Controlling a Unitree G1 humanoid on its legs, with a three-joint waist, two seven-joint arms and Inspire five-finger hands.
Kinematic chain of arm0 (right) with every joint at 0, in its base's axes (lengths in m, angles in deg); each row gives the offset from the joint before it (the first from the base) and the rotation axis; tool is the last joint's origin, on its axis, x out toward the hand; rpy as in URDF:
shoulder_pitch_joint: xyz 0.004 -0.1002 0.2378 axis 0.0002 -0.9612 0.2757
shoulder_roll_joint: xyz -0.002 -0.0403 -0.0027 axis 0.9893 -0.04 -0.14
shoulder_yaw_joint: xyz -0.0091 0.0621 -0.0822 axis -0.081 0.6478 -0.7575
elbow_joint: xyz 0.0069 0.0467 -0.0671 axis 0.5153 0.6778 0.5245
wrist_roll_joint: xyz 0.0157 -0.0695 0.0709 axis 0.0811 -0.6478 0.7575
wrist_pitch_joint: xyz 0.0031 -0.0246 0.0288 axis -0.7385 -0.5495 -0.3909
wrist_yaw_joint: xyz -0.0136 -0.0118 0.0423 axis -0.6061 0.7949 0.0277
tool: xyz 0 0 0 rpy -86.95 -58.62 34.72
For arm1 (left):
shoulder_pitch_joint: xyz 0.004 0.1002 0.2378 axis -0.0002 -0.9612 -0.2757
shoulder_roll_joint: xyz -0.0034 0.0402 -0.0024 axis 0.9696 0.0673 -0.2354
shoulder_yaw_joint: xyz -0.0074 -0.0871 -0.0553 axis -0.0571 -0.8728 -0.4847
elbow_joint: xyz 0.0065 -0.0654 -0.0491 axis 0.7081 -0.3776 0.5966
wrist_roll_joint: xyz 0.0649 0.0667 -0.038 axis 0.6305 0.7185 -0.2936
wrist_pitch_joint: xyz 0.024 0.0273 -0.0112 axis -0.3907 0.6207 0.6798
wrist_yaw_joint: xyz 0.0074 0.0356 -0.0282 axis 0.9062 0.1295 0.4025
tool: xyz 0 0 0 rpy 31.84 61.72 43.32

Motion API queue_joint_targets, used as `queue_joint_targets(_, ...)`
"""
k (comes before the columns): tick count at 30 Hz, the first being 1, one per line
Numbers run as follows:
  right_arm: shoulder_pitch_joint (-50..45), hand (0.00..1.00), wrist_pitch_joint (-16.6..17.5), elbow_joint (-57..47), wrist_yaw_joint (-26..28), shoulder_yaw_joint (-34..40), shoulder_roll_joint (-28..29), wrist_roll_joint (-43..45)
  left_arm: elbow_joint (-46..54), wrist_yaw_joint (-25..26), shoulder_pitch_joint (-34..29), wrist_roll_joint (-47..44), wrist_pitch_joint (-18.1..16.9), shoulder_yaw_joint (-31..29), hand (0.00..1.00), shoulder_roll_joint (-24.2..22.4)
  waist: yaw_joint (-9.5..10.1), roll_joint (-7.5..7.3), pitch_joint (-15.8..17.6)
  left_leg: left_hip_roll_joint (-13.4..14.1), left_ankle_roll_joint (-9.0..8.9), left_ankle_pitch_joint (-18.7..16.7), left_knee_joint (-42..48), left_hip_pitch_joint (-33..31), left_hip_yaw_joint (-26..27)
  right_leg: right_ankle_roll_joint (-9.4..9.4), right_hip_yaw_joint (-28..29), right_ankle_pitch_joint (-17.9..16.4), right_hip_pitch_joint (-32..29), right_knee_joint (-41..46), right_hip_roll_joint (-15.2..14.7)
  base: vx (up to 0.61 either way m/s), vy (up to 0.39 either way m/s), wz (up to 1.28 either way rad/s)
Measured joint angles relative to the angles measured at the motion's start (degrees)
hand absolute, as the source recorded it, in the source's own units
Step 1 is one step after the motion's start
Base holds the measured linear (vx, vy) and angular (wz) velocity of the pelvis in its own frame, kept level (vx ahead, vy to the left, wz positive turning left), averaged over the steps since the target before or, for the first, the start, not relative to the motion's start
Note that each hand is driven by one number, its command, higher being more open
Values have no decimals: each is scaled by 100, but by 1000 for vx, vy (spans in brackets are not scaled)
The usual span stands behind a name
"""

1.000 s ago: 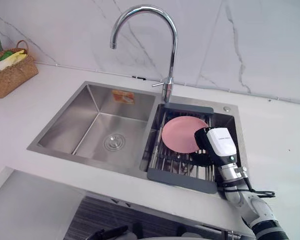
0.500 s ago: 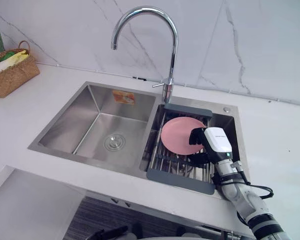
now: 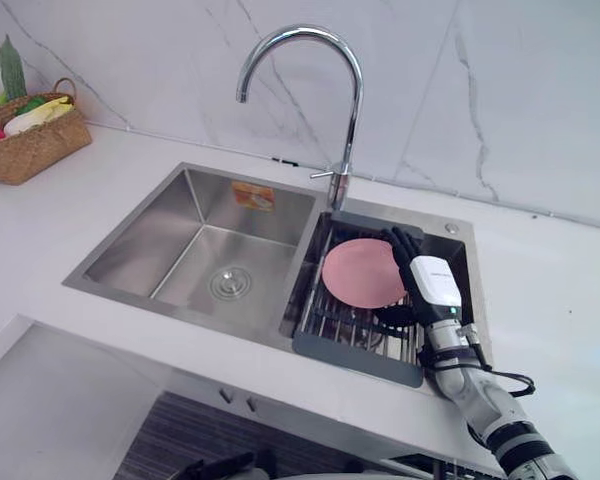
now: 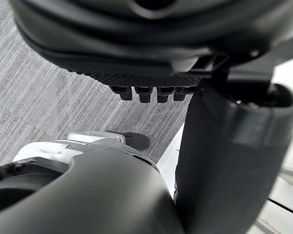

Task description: Walk over to the sink, pick up the cup, carry it to the dishwasher, place the cup inside the dishwasher, then close the dishwasher door

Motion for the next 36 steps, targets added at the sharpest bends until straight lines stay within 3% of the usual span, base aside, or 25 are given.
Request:
queue_joint_targets(12, -114, 100, -205, -14, -168, 314, 406, 1406, -14, 10, -52, -325, -77, 5, 100, -3, 28, 21, -14, 115, -83, 54, -1, -31, -175, -122, -168, -70, 45, 6, 103, -13, -27, 7)
queue_joint_targets(15, -6, 100, -565, 102, -428, 696, 930, 2341, -16, 20, -64, -337, -77, 7, 100, -18, 13, 47, -30, 121, -78, 50, -1, -37, -225, -136, -204, -81, 74, 5, 107, -12, -19, 8)
queue_joint_targets(17, 57, 100, -743, 201, -462, 748, 972, 2698, -18, 24, -74, -402, -77, 10, 100, -15, 1, 47, -30, 122, -76, 48, -1, -37, -225, -137, -206, -82, 81, 4, 107, -3, -5, 2)
queue_joint_targets(27, 295, 100, -1027, 395, -55, 649, 1045, 2870, -11, 46, -70, -444, -75, 104, 100, 10, -9, 48, -32, 118, -86, 48, -1, -44, -223, -138, -216, -87, 82, -5, 105, 0, 0, 0)
queue_joint_targets(36, 366, 100, -1273, 403, 109, 628, 985, 1723, -8, 46, -71, -433, -76, 102, 100, 12, -9, 41, -34, 123, -86, 38, -1, -49, -211, -142, -227, -92, 81, -4, 109, 0, 0, 0)
